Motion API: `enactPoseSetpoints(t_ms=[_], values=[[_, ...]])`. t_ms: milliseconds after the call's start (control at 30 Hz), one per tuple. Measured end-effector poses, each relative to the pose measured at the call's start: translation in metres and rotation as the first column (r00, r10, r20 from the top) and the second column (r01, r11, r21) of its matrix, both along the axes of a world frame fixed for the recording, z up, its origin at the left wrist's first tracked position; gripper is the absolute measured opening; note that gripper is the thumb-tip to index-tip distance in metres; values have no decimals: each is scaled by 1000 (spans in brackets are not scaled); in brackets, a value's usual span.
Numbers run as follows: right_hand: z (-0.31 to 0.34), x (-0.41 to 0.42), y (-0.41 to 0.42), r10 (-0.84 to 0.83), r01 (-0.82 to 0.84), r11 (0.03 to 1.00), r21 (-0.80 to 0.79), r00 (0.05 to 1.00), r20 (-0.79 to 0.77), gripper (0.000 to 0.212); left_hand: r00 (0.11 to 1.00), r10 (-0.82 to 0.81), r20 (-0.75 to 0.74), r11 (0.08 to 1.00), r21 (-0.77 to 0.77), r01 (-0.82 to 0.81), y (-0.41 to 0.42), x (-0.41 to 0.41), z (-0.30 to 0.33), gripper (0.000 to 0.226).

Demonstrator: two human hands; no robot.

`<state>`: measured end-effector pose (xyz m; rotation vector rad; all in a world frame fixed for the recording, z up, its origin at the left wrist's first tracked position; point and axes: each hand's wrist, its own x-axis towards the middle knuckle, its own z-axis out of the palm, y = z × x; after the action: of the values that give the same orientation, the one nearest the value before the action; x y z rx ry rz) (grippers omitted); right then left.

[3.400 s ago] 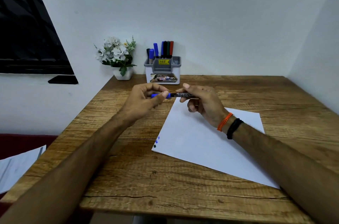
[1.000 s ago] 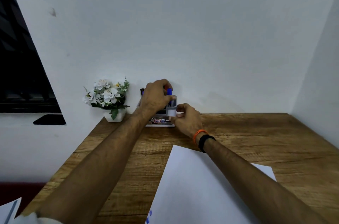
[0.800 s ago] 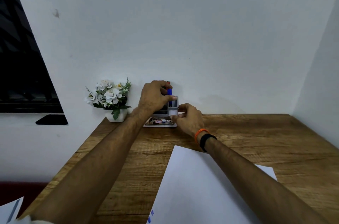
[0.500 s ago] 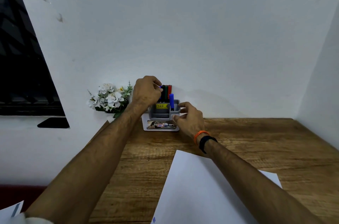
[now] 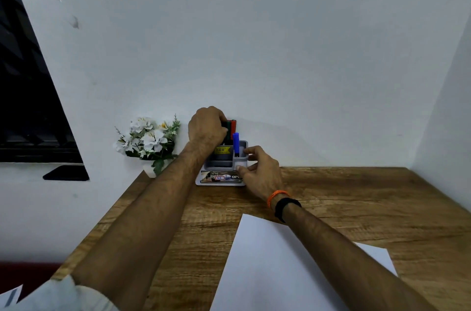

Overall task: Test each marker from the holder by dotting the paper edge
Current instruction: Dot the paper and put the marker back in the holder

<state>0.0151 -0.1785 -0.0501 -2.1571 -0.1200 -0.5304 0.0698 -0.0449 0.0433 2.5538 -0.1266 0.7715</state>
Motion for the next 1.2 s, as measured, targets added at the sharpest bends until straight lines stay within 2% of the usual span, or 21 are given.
enactPoseSetpoints(t_ms=[233, 500, 633, 733, 967, 1067, 1133, 1200], values=[[-2, 1, 2, -11, 11, 1000, -3, 1000, 3, 49, 1000, -5, 14, 1000, 24, 5, 4, 0, 0, 26], [-5, 2, 2, -9, 9, 1000, -16, 1000, 4, 50, 1000, -26, -9, 998, 57, 26, 5, 6, -4, 37], [-6, 4, 1, 10, -10, 1000, -14, 1000, -19, 52, 999, -31, -22, 998, 59, 32, 7, 6, 4, 27], [-4, 2, 1, 27, -28, 999, -21, 999, -43, 55, 997, -40, 58, 998, -39, 42, 11, 0, 23, 20], [7, -9, 1, 62, -72, 993, -88, 991, -117, 65, 957, -110, 267, 952, -248, 179, 26, -42, 81, 15], [14, -25, 7, -47, 41, 995, -95, 997, -59, 66, 943, -149, 299, 898, -359, 256, 29, -72, 81, 17], [19, -40, 13, -97, 98, 995, -19, 994, 56, 61, 946, -160, 282, 841, -463, 281, 32, -92, 69, 17], [24, -58, 16, -50, 36, 988, 152, 995, 89, 52, 958, -175, 228, 739, -612, 280, 32, -112, 49, 18]])
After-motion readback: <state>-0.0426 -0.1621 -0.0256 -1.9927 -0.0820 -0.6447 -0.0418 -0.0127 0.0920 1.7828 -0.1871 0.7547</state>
